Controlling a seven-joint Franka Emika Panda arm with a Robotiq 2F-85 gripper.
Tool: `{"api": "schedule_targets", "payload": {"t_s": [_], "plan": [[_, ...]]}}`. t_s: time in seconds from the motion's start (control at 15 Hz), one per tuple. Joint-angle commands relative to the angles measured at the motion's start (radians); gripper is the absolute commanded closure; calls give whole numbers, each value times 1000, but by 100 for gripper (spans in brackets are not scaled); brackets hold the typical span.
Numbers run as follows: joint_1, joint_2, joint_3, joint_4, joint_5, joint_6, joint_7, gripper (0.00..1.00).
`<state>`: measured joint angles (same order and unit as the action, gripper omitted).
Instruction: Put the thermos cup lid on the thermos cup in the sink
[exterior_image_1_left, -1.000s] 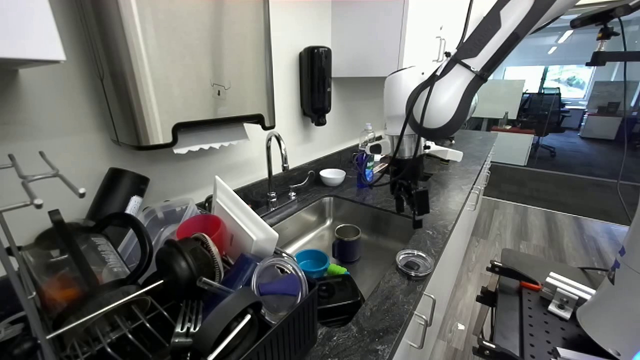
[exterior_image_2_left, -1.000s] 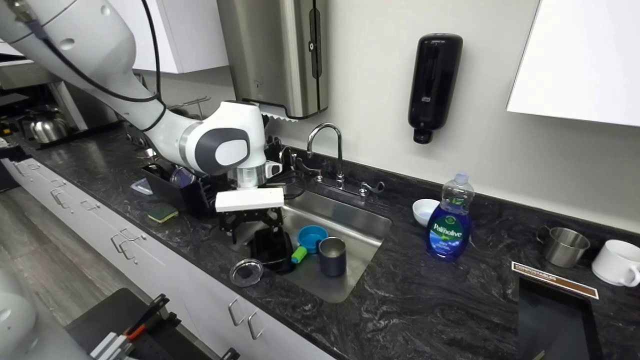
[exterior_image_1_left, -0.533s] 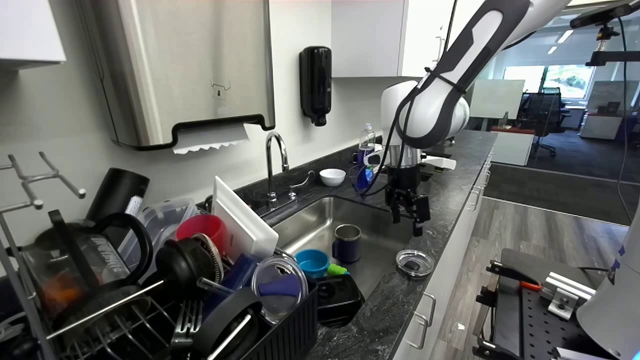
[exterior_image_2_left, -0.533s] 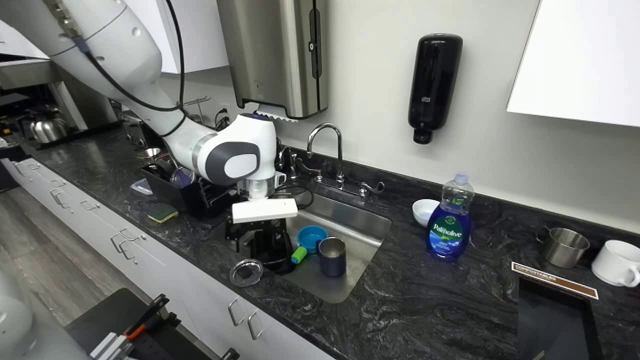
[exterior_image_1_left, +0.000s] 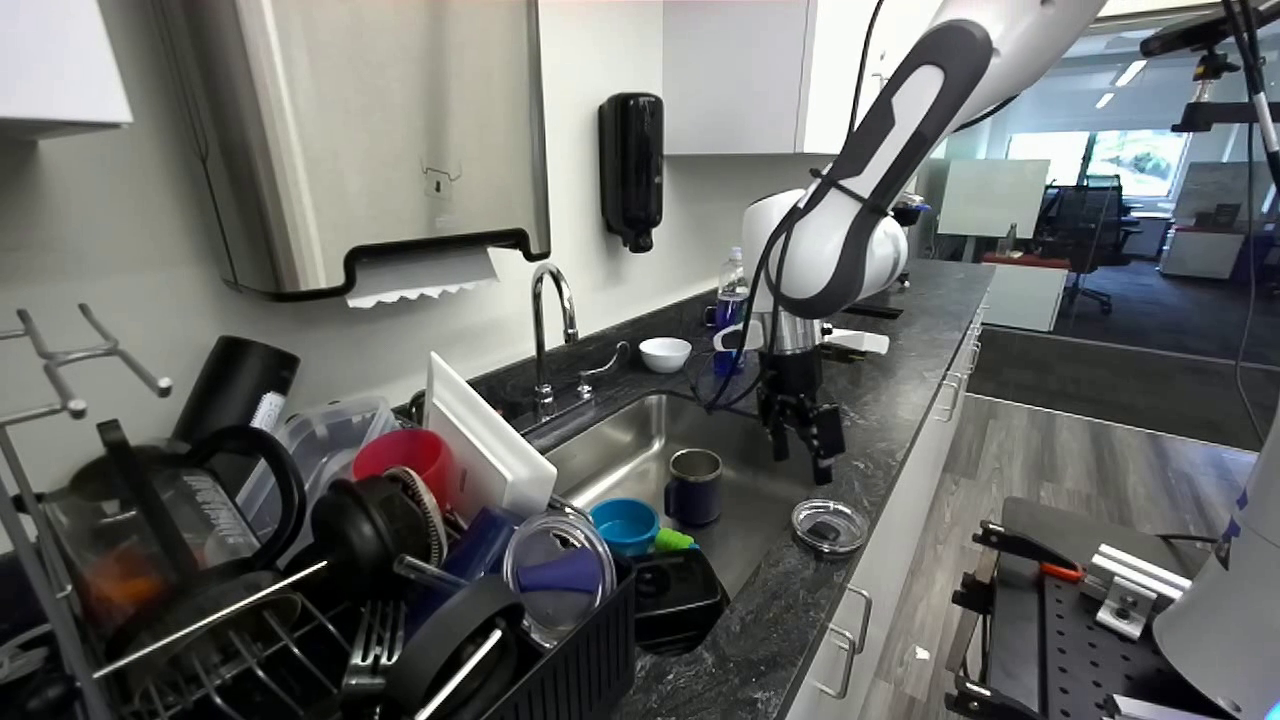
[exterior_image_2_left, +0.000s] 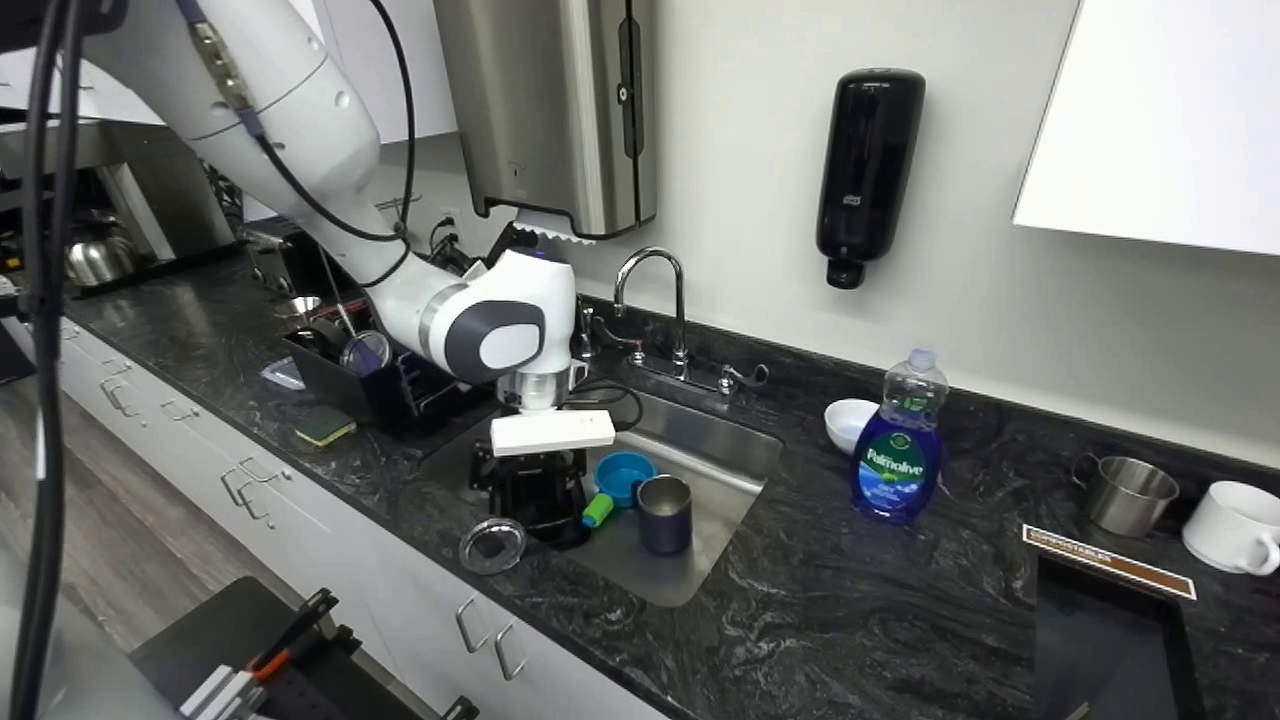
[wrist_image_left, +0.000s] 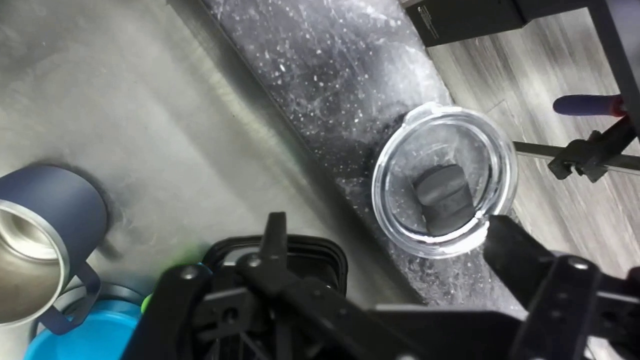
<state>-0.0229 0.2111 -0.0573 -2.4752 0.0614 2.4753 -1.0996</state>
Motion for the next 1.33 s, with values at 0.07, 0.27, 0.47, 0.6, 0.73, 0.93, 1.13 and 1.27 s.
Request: {"api": "schedule_targets", "payload": {"t_s": [0.07,0.27,0.47,0.6,0.73,0.93,1.13,1.27], "plan": [[-57,102,48,93,6,-56,-31,0],[-80,158,65,146,-1,-111,-37,0],[-96,205,76,210,-11,-236,-58,0],[-96,230,76,251,-21,-319,-59,0],[-92,246,73,284,-30,-384,-50,0],[-89,256,75,319,-35,-451,-49,0],[-90,263,78,336,-27,-478,-49,0],[-90,265,79,335,-26,-475,-47,0]]}}
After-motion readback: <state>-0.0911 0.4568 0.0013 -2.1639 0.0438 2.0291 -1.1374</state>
